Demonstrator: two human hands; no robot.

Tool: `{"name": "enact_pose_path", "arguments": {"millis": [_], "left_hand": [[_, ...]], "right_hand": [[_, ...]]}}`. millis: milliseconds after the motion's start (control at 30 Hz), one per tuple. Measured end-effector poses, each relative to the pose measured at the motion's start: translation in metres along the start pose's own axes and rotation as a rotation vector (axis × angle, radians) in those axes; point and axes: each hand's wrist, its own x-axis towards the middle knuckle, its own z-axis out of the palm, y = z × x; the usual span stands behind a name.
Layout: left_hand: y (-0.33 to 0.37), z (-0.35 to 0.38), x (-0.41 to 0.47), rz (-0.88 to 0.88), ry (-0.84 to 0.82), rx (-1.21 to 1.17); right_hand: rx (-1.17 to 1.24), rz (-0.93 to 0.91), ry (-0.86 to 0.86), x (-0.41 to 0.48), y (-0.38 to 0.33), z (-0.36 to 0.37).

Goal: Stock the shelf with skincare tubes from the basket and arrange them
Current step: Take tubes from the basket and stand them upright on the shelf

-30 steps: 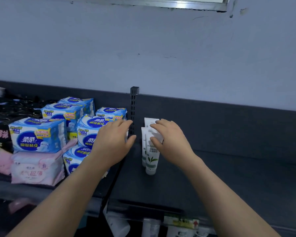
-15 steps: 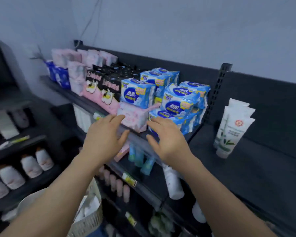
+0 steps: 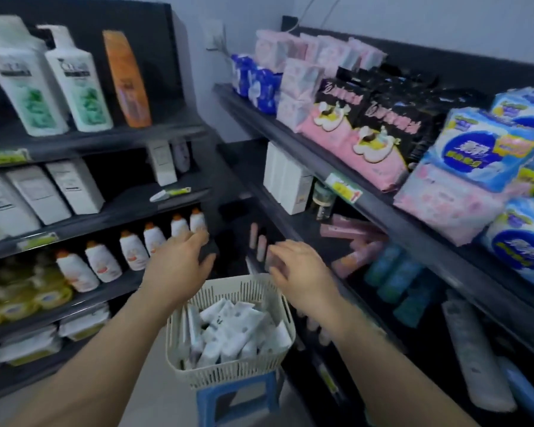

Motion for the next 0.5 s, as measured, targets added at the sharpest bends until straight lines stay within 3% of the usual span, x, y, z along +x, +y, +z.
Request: {"name": "enact_pose_path", "arguments": {"millis": [233, 500], "left_hand": [[-0.101, 0.068, 0.015, -0.143, -0.214, -0.054], [-0.146, 0.178, 0.027, -0.296, -0.446, -0.126]], "right_hand": [[0.118, 0.075, -0.130, 0.034, -0.008, 0.117], [0.124, 0.182, -0.342, 0.044, 0.032, 0.224]]}}
